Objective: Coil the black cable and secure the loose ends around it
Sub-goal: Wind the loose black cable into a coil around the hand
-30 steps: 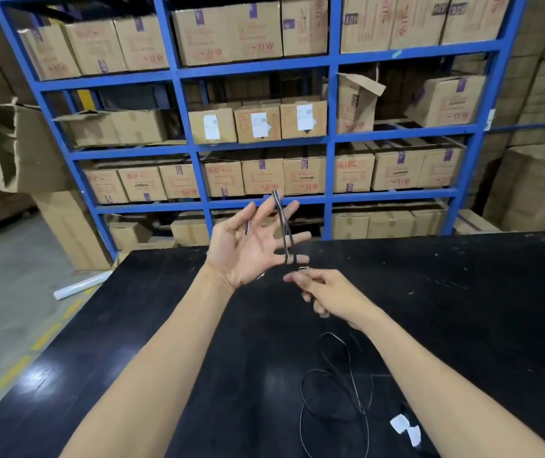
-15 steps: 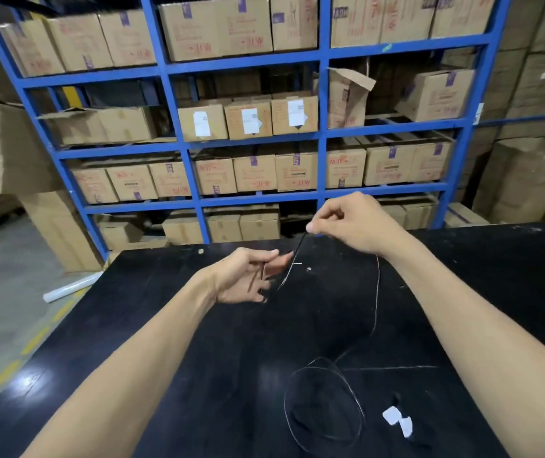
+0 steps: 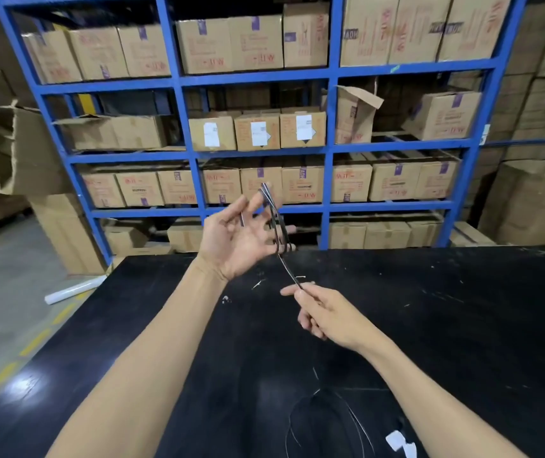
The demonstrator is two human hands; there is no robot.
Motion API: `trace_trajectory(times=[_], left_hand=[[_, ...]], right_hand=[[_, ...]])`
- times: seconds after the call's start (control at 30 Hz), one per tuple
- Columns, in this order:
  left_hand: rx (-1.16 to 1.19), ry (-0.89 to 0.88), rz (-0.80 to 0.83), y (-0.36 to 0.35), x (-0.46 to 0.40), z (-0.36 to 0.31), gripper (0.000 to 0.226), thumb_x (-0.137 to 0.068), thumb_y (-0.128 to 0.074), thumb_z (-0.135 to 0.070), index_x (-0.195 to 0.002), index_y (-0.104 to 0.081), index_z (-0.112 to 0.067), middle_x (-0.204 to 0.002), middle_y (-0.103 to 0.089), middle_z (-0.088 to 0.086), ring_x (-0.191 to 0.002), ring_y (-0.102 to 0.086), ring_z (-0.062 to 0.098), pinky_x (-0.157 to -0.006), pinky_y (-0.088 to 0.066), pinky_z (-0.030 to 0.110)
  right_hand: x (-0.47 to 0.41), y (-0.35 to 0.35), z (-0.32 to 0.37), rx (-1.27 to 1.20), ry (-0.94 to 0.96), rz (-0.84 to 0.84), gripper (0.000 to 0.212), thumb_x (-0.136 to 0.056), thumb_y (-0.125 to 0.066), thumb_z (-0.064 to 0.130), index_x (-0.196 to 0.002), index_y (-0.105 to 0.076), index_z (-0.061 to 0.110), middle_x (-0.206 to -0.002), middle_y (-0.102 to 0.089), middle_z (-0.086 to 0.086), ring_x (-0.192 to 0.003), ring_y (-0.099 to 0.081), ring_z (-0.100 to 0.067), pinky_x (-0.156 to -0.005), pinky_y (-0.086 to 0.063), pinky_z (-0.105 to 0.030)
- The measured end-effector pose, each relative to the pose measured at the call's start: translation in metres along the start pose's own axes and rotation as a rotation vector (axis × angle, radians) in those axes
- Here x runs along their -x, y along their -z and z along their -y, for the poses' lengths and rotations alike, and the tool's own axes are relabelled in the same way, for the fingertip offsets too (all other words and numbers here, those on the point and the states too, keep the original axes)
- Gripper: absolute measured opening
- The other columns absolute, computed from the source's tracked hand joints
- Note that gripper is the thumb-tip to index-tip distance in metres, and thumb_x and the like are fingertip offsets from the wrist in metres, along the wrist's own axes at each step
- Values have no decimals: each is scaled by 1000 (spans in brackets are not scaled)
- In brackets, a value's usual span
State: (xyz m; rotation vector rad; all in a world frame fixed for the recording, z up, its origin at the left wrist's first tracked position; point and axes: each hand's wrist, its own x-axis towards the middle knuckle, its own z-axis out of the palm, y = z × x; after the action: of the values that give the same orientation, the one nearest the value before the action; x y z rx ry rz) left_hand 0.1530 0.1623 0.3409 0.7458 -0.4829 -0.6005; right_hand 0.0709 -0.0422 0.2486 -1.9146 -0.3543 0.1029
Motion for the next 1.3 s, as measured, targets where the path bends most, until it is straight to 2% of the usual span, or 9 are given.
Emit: trace_trajectory(times=[0.1,0.37,0.53,0.7,0.83,1.0,1.1,1.17,1.3], left_hand=[[-32,-30,-143,26,-1,-23,40,-99,-44,-38,-131,-59,-21,-159,-32,1,-136,-35,36,-114,-19,51],[-351,320,-341,50,25,7,42,-97,-50,-36,-133,-63,-18,-98,-68,-6,-83,-54,19,-67,-41,32],[-261,569,-47,22,28,49,56,-98,-50,-36,-150,-44,-17,-150,-41,-1,-118,-34,26,-99,-29,41],[-140,445,213,-18,26,46,53,-101,-33,-38,-152,-42,-24,-163,-32,-4,-152,-12,41,-120,-5,64],[-80,199,166,-22,18,18,53,-102,-32,-38,-152,-40,-23,-163,-31,5,-148,-20,49,-115,-11,73],[-61,-4,-144,4,9,-17,38,-99,-41,-36,-125,-63,-19,-152,-48,6,-138,-42,40,-113,-27,63],[-259,118,-289,24,16,-18,45,-100,-40,-36,-134,-61,-17,-128,-64,-2,-113,-58,23,-107,-39,50],[-344,231,-334,35,19,-6,45,-100,-42,-36,-137,-60,-18,-114,-67,-3,-85,-64,16,-79,-52,36],[-537,511,-291,33,18,29,46,-89,-62,-41,-131,-67,-23,-125,-60,-7,-80,-43,14,-72,-29,31]], right_hand=[[13,3,8,-19,-18,-7,17,-104,-57,29,-104,-72,21,-57,-50,7,-54,-42,-11,-49,-35,-22],[2,74,92,386,160,-247,8,-91,-74,27,-94,-80,31,-66,-69,20,-57,-60,4,-55,-44,-10],[-36,90,110,463,320,-449,14,-90,-75,34,-101,-81,28,-80,-70,19,-77,-63,5,-74,-51,-21],[-56,87,61,284,129,-378,6,-90,-75,33,-87,-81,32,-73,-72,15,-75,-62,2,-72,-50,-28],[-32,41,24,102,25,-228,22,-101,-60,34,-96,-79,24,-62,-62,9,-45,-46,0,-49,-34,-19],[2,8,14,87,-77,20,30,-102,-56,43,-95,-78,23,-61,-57,0,-47,-42,-12,-49,-37,-26],[13,26,34,135,-102,11,21,-96,-67,40,-93,-78,23,-58,-57,3,-47,-44,-8,-46,-38,-21],[13,47,54,212,-81,-33,12,-93,-73,33,-91,-79,23,-54,-59,10,-45,-48,-3,-46,-39,-16],[-6,77,92,528,110,-203,4,-89,-78,31,-92,-77,29,-66,-66,19,-65,-61,5,-59,-41,-15]])
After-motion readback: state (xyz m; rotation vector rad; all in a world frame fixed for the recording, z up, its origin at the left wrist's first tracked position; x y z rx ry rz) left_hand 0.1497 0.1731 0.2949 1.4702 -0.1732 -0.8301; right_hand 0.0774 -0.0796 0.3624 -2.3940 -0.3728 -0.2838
